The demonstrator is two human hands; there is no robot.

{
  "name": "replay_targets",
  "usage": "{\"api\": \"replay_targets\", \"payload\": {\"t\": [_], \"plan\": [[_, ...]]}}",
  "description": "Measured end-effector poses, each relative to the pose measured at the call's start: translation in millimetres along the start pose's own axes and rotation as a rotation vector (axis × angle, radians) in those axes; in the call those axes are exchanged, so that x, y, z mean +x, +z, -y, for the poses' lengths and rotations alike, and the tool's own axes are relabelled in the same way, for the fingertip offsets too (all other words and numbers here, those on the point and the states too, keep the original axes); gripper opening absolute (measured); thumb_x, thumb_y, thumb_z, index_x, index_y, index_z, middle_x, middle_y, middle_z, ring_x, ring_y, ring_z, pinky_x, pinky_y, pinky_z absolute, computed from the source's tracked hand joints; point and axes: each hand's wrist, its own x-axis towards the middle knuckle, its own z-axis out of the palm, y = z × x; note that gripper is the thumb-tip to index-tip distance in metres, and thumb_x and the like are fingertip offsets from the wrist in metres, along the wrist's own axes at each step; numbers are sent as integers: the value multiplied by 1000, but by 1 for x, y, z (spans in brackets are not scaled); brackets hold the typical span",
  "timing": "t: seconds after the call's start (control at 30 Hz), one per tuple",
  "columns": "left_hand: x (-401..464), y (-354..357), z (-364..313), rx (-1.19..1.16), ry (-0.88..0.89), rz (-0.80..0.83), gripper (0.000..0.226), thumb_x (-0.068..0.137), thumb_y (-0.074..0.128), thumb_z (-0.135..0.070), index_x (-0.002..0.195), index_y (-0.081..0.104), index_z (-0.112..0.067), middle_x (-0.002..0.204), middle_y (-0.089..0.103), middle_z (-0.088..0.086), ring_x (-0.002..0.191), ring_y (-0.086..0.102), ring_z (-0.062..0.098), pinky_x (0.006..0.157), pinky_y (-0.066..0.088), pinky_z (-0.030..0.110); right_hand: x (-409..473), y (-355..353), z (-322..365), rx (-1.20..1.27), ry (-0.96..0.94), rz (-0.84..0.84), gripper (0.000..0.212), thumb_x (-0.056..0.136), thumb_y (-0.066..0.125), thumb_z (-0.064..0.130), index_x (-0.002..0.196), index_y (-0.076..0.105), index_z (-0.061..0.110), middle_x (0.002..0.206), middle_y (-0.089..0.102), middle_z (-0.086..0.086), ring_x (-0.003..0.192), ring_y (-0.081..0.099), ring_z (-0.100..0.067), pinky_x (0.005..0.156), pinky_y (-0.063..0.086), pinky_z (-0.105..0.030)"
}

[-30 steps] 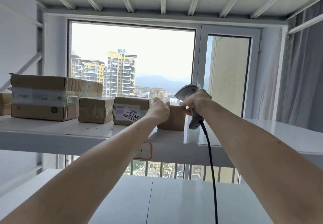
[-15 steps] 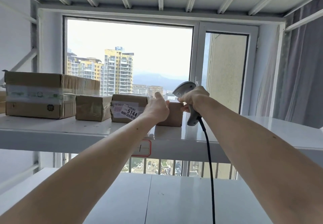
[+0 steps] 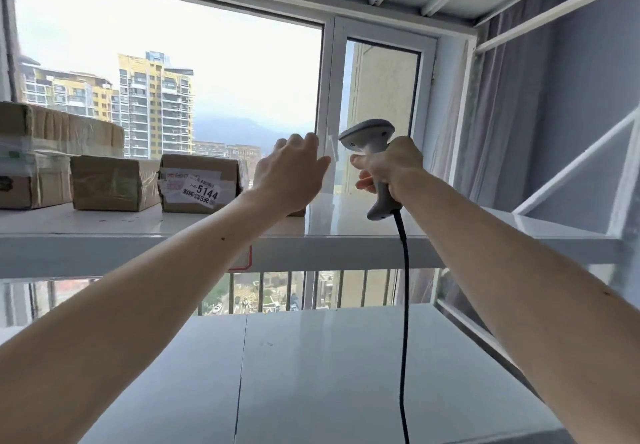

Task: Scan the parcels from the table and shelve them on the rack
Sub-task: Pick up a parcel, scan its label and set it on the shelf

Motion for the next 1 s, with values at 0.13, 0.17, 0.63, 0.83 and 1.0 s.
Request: {"api": "replay_targets", "payload": {"t": [0.13,0.17,0.63,0.83,1.0], "plan": [[-17,12,-44,-241,114,-30,40,105,42,-39,135,46,-12,139,53,12,130,45,30,90,45,44,-38,-53,-27,39,-11,-146,35,84,81,20,107,63,0,78,74,-12,54,73,-21,52,61,-31],[-23,18,-56,-299,143,-25,40,104,44,-39,135,47,-13,139,53,12,131,44,29,90,45,43,-50,-67,-36,42,-9,-181,33,85,80,19,105,64,-1,77,73,-12,54,73,-21,54,61,-32],[-161,115,-281,-708,482,420,47,102,37,-52,126,57,-17,137,54,3,126,50,29,93,49,46,-239,-260,-178,-208,273,-629,24,85,78,24,96,66,6,87,74,-9,53,72,-17,42,48,-20],[-239,119,-386,-822,630,567,40,104,42,-44,130,55,-17,134,57,7,126,50,29,96,47,46,-334,-338,-221,-244,432,-803,25,85,77,26,98,65,8,91,74,-7,52,71,-13,48,56,-24],[-302,107,-488,-886,727,674,39,105,41,-44,131,53,-19,135,55,2,127,47,23,92,46,42,-412,-416,-247,-244,516,-906,21,88,74,23,94,63,6,90,74,-12,44,66,-5,40,48,-14]]}}
